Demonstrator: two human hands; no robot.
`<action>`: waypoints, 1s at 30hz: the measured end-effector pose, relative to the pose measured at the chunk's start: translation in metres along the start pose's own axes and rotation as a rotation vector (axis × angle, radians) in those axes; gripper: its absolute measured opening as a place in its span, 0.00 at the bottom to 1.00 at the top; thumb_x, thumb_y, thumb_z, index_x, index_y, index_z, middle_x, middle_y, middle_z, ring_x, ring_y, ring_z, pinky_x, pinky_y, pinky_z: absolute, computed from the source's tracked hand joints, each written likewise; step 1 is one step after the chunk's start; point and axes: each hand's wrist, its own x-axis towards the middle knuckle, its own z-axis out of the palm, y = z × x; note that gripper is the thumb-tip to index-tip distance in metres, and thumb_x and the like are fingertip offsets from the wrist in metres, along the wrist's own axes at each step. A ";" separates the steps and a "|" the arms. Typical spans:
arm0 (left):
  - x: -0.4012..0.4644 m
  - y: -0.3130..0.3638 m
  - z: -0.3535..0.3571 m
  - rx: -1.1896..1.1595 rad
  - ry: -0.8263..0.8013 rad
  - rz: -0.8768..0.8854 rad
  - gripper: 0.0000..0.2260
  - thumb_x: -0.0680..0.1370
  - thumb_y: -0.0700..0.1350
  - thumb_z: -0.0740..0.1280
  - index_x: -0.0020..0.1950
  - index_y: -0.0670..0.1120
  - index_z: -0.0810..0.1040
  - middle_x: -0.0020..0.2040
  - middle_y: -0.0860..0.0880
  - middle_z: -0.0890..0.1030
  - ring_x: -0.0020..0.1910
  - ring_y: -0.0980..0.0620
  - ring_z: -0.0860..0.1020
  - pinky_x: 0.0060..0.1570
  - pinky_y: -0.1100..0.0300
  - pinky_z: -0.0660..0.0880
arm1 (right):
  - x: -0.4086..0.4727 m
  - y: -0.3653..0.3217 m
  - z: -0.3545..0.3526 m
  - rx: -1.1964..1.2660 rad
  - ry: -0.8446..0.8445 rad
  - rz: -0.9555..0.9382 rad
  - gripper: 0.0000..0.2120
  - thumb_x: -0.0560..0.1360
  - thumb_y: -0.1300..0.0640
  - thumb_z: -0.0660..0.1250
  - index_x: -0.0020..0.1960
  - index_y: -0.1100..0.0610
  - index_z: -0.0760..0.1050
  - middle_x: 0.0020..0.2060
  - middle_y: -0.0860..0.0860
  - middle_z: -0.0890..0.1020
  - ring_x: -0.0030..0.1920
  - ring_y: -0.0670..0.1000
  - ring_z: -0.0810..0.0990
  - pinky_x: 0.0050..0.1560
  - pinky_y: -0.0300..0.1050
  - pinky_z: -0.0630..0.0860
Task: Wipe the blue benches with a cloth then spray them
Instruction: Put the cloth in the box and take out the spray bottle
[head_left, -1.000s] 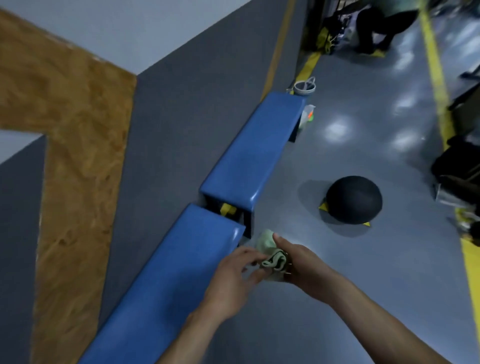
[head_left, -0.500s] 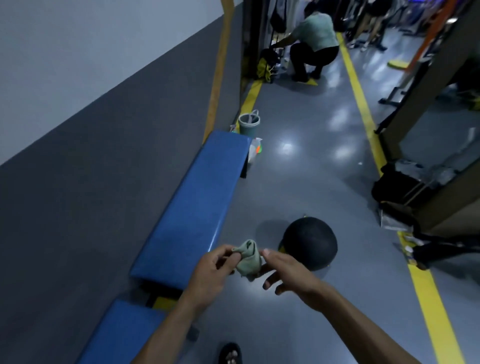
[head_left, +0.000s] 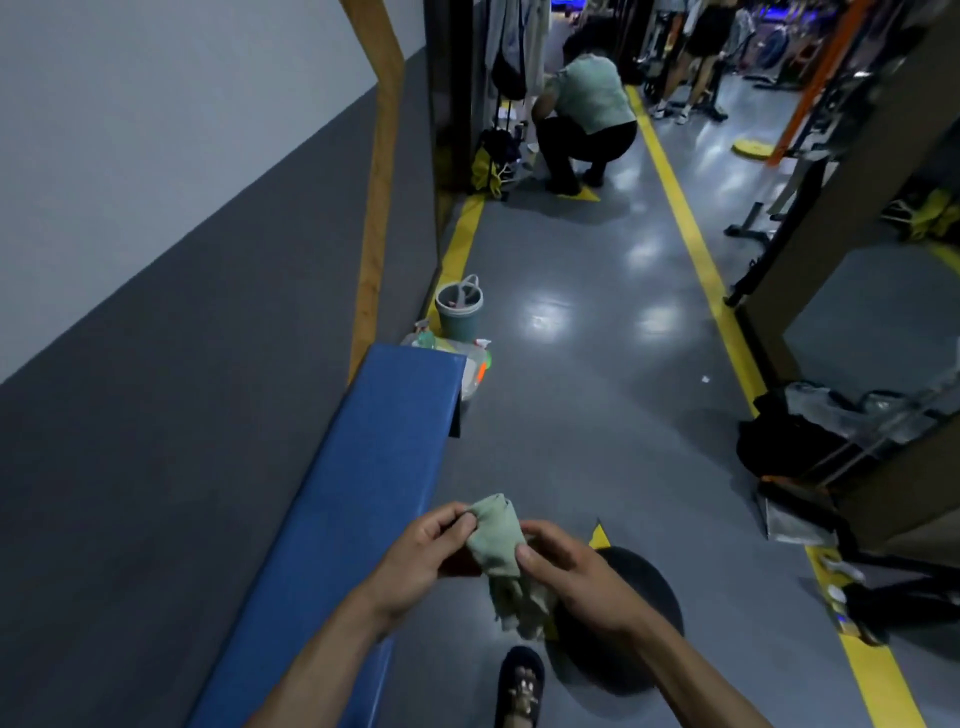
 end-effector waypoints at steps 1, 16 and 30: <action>0.026 0.006 -0.007 -0.009 0.024 -0.020 0.16 0.80 0.53 0.63 0.57 0.43 0.81 0.51 0.42 0.83 0.51 0.47 0.81 0.56 0.49 0.79 | 0.027 -0.004 -0.011 -0.008 -0.018 0.005 0.16 0.77 0.41 0.67 0.54 0.53 0.79 0.44 0.53 0.83 0.44 0.50 0.83 0.47 0.49 0.78; 0.377 0.090 -0.156 -0.095 0.241 -0.056 0.18 0.71 0.49 0.75 0.54 0.39 0.80 0.45 0.46 0.83 0.46 0.51 0.80 0.48 0.58 0.77 | 0.432 -0.074 -0.146 -0.131 -0.225 0.166 0.15 0.76 0.47 0.71 0.45 0.60 0.78 0.35 0.48 0.80 0.36 0.45 0.76 0.38 0.37 0.71; 0.650 0.081 -0.298 -0.180 0.564 -0.223 0.05 0.80 0.36 0.66 0.52 0.46 0.79 0.44 0.52 0.83 0.42 0.53 0.79 0.38 0.65 0.76 | 0.786 -0.059 -0.235 -0.295 -0.105 0.445 0.09 0.75 0.56 0.73 0.45 0.63 0.79 0.34 0.53 0.82 0.34 0.48 0.78 0.34 0.39 0.73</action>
